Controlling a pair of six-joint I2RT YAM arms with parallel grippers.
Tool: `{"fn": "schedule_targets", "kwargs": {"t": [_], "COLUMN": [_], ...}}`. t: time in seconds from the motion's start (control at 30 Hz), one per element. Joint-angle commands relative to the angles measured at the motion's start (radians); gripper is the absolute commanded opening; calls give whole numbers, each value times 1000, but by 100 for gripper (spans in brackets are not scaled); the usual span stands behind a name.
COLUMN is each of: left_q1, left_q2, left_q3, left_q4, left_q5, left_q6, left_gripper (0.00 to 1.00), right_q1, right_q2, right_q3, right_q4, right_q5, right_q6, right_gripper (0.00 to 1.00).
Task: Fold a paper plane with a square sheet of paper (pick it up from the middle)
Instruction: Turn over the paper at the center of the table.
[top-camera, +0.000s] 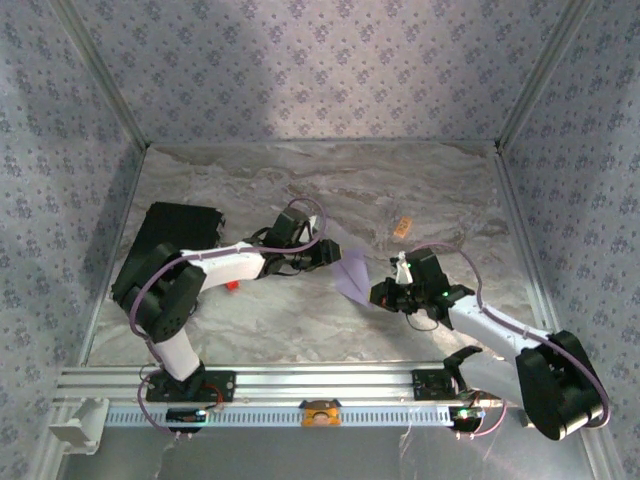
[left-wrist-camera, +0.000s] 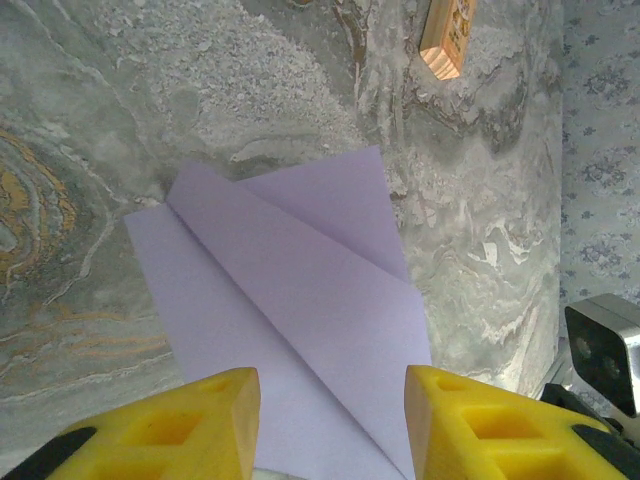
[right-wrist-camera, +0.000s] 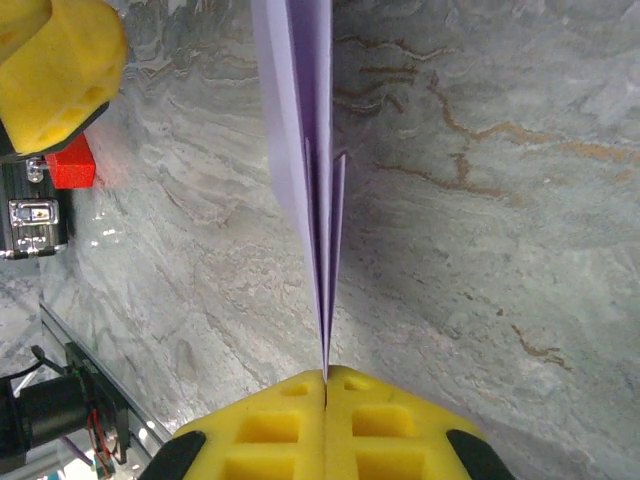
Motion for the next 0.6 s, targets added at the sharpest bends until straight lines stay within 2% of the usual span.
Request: {"fn": "schedule_targets", "kwargs": {"t": [0.0, 0.23, 0.4, 0.57], "left_q1": [5, 15, 15, 19], "left_q2": [-55, -125, -172, -224], "left_q3": [-18, -53, -103, -123], "left_q4": [-12, -30, 16, -23], "left_q5": [-35, -90, -90, -95], "left_q6": [20, 17, -14, -28], "left_gripper": [42, 43, 44, 46], "right_q1": [21, 66, 89, 132], "right_q2": [-29, -48, -48, -76], "right_q3": [52, 109, 183, 244], "right_q4": [-67, -150, -281, -409], "right_q5": [60, 163, 243, 334], "right_q6": [-53, -54, 59, 132], "right_gripper": [6, 6, 5, 4]}}
